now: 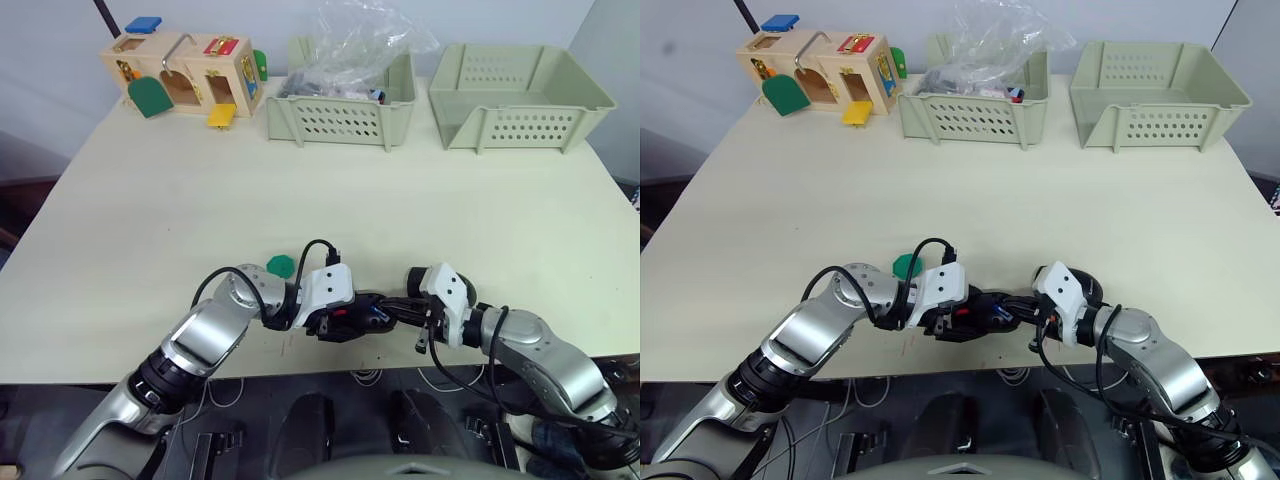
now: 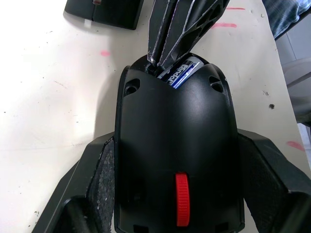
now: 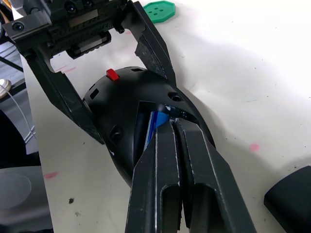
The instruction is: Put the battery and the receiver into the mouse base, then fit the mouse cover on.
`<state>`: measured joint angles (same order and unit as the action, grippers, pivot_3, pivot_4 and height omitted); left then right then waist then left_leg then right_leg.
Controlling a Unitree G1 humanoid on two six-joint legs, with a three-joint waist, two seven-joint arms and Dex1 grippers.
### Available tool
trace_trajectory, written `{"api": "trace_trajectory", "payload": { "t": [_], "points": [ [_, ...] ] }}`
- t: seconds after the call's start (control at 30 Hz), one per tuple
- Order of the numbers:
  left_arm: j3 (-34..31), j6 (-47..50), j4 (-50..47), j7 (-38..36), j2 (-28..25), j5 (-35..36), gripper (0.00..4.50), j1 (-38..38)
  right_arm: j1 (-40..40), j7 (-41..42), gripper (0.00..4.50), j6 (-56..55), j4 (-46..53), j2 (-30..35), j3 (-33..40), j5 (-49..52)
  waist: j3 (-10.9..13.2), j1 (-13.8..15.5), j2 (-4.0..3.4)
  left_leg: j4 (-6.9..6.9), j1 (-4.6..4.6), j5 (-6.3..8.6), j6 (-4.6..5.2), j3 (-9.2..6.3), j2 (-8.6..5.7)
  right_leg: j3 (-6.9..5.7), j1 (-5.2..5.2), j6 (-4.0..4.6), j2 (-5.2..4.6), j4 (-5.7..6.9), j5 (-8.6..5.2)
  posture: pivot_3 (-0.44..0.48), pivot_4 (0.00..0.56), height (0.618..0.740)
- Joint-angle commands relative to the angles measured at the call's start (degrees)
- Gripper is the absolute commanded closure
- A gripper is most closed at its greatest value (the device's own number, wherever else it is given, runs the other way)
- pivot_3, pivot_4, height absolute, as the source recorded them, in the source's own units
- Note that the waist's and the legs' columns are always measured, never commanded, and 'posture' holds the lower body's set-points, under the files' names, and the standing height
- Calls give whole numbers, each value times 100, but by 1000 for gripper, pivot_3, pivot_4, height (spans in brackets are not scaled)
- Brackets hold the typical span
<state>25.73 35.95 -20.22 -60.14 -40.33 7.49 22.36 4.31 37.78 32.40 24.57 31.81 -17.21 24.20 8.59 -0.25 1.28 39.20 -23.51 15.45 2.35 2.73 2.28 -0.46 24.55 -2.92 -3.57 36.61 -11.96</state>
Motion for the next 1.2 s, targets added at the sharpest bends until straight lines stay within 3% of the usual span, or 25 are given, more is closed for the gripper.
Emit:
{"api": "trace_trajectory", "payload": {
  "t": [0.03, 0.2, 0.3, 0.37, 0.43, 0.53, 0.57, 0.9, 0.93, 0.97, 1.13, 1.2],
  "points": [
    [50, 180, 120, 64, -123, -146, 1631, -70, -137, 28, 4433, 212, -202, 23, 37, -56, -3, 0, 0, 0, 1, 0, 0, 1, 0, 0, -1, 0, 0, 0, 0, 0, 150, 740],
    [22, 226, 25, 82, -145, -116, 1631, -87, -129, 580, 4433, 51, 229, 168, 730, 626, -2, 2, -1, 0, 0, 0, 0, 2, 0, 1, -2, -2, 0, 0, 1, 0, 150, 740],
    [-3, 252, 3, 121, -128, -93, 1631, -114, -528, 1425, 3749, -78, 778, 898, 1486, 1149, 7, 15, -13, 0, -3, 0, 0, 1, 0, 1, 0, -2, 0, 0, 1, 0, 150, 740],
    [-8, 246, 4, 136, -118, -77, 1631, -126, -1025, 1976, 2588, -313, 986, 1426, 1994, 1226, 7, 29, -9, 1, -7, 0, 1, -1, -2, 1, 2, -4, 0, -3, 2, 0, 150, 740],
    [-22, 222, 23, 141, -100, -54, 1631, -131, -1387, 2232, 1859, -354, 1131, 1668, 2539, 1477, 6, 54, -8, 1, -6, 0, 0, -2, -1, 0, 2, -4, 0, -2, 1, 0, 150, 740],
    [-48, 205, 42, 144, -81, -15, 1631, -139, -1740, 2437, 303, -470, 1217, 1845, 3043, 1619, 4, 42, -2, 1, 1, 0, 0, 0, 2, 2, -1, -3, 5, -2, 0, 0, 150, 740],
    [-58, 205, 46, 145, -76, -1, 1631, -142, -1826, 2464, 70, -465, 1243, 1866, 3175, 1669, 4, 52, -2, 1, 6, 0, 0, 3, 2, 6, -3, -3, 5, 1, -1, 0, 150, 740],
    [-237, 166, 101, 33, -28, 343, 1631, -243, -2286, 2525, 70, -542, 1428, 1840, 3578, 1723, 5, 86, -3, 0, 12, 0, 0, 5, 1, 9, -10, 7, 5, 1, -6, 0, 150, 740],
    [-262, -51, 110, 28, -32, 326, 577, -270, -2290, 2503, 0, -550, 1437, 1824, 3573, 1719, 5, 86, -3, 0, 13, 1, 0, 5, 1, 10, -10, 6, 5, 1, -6, 0, 150, 740],
    [-344, -179, 101, 43, 9, 381, 215, -302, -2292, 2484, 0, -555, 1435, 1810, 3571, 1720, 5, 89, -3, 0, 13, 1, 0, 5, 1, 10, -10, 6, 5, 1, -5, 0, 150, 740],
    [-1018, -247, -197, -66, -100, 870, 91, -514, -2282, 2432, 0, -563, 1408, 1808, 3601, 1718, 8, 109, 1, 3, 9, 0, 0, 4, 0, 9, -10, 12, 2, 1, -8, 0, 150, 740],
    [-1616, -346, -302, -131, -267, 1183, 91, -827, -2250, 2463, 0, -569, 1322, 1843, 3673, 1740, 9, 98, 0, 3, 8, 0, 0, 3, 0, 8, -9, 11, 2, 0, -8, 0, 150, 740]
  ]
}}
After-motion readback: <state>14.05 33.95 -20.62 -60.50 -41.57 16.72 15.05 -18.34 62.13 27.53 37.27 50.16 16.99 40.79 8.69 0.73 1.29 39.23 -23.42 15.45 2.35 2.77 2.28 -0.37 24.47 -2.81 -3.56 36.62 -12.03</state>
